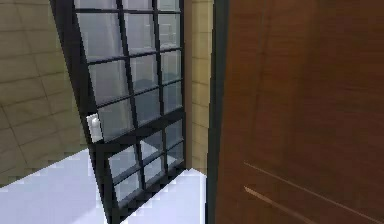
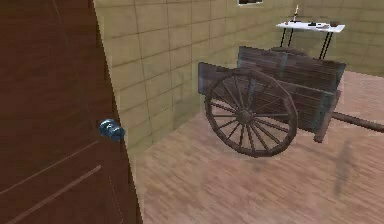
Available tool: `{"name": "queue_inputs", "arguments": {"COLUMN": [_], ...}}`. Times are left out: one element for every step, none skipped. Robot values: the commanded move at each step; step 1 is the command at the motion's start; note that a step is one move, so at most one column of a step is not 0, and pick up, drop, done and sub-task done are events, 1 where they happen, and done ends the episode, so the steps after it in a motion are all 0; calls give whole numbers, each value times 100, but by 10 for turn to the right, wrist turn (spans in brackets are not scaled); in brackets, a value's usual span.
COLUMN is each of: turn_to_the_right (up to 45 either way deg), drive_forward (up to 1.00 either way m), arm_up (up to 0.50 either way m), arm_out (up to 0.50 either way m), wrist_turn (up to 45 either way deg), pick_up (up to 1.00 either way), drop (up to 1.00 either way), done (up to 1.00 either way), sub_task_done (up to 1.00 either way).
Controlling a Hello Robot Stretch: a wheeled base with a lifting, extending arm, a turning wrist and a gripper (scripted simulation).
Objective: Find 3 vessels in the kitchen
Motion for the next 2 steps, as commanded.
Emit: {"name": "queue_inputs", "arguments": {"turn_to_the_right": [0, -450], "drive_forward": [35, 0], "arm_up": [0, 0], "arm_out": [0, 0], "wrist_turn": [0, 0], "pick_up": [0, 0], "drop": [0, 0], "done": [0, 0], "sub_task_done": [0, 0]}}
